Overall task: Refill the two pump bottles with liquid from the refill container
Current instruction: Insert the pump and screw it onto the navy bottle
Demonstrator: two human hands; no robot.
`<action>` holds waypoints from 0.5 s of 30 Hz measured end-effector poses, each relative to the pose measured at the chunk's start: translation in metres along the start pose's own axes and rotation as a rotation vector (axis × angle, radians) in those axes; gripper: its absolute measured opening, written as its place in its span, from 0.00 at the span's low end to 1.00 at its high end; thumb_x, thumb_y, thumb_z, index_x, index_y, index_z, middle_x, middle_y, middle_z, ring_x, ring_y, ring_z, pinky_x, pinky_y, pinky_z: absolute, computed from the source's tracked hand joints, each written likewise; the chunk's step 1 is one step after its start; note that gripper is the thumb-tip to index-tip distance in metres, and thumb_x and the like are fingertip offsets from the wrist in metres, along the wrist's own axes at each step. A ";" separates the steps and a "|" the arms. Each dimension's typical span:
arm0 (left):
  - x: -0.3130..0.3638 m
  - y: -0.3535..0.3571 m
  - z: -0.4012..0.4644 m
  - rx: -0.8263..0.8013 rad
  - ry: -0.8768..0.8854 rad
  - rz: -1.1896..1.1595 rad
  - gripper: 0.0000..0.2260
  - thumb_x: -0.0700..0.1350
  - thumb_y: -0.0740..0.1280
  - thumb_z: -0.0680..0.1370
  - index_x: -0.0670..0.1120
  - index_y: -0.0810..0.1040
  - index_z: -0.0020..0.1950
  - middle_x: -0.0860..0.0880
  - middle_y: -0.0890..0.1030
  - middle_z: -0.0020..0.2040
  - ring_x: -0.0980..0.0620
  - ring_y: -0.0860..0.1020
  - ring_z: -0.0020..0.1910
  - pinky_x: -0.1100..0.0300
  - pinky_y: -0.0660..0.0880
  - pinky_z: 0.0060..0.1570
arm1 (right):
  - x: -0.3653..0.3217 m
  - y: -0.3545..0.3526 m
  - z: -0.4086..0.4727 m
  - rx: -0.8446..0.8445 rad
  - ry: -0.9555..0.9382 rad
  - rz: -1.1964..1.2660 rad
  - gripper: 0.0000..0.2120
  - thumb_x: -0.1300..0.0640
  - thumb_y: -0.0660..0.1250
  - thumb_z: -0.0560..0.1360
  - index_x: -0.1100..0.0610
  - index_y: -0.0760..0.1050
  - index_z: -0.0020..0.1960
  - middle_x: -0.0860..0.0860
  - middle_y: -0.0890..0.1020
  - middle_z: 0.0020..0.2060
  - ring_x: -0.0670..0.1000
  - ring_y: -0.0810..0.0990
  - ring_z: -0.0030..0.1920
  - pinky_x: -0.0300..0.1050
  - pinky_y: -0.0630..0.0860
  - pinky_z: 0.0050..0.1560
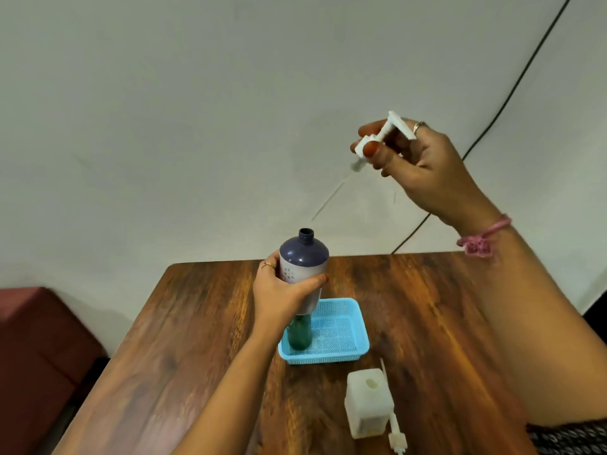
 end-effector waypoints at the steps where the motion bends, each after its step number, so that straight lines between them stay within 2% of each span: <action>1: 0.004 0.002 0.002 0.009 0.003 -0.004 0.29 0.43 0.82 0.61 0.49 0.76 0.59 0.50 0.81 0.53 0.52 0.81 0.49 0.64 0.79 0.41 | 0.000 -0.002 0.003 -0.010 -0.005 0.013 0.11 0.52 0.66 0.77 0.53 0.75 0.58 0.50 0.82 0.54 0.46 0.81 0.51 0.44 0.76 0.52; 4: 0.017 0.008 0.007 0.026 0.032 0.002 0.31 0.45 0.82 0.61 0.49 0.76 0.61 0.49 0.81 0.54 0.51 0.81 0.50 0.66 0.79 0.40 | 0.001 -0.004 0.010 -0.052 -0.018 0.028 0.11 0.52 0.66 0.77 0.54 0.76 0.58 0.52 0.82 0.53 0.48 0.81 0.52 0.42 0.75 0.51; 8: 0.028 0.015 0.009 0.043 0.058 0.017 0.33 0.47 0.82 0.60 0.48 0.75 0.63 0.48 0.80 0.56 0.50 0.81 0.52 0.60 0.81 0.46 | 0.003 -0.004 0.014 -0.104 -0.033 0.018 0.10 0.53 0.66 0.77 0.54 0.76 0.57 0.51 0.83 0.52 0.47 0.81 0.52 0.44 0.76 0.52; 12: 0.037 0.023 0.004 0.045 0.086 0.041 0.34 0.47 0.82 0.61 0.48 0.74 0.64 0.49 0.79 0.57 0.50 0.80 0.53 0.58 0.82 0.48 | 0.006 -0.008 0.015 -0.151 -0.046 0.003 0.11 0.53 0.65 0.77 0.55 0.76 0.57 0.49 0.83 0.51 0.42 0.81 0.50 0.38 0.74 0.49; 15: 0.043 0.029 0.003 0.047 0.092 0.039 0.34 0.48 0.82 0.61 0.49 0.74 0.64 0.49 0.79 0.57 0.50 0.80 0.53 0.54 0.82 0.49 | 0.009 -0.013 0.018 -0.189 -0.031 -0.007 0.12 0.52 0.66 0.76 0.55 0.77 0.58 0.48 0.83 0.52 0.47 0.80 0.53 0.43 0.76 0.54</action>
Point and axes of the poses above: each hand's wrist, its own z-axis towards the middle knuckle, its own y-axis out of the palm, x = y × z, the point moved 5 cm from there along z, towards the middle knuckle
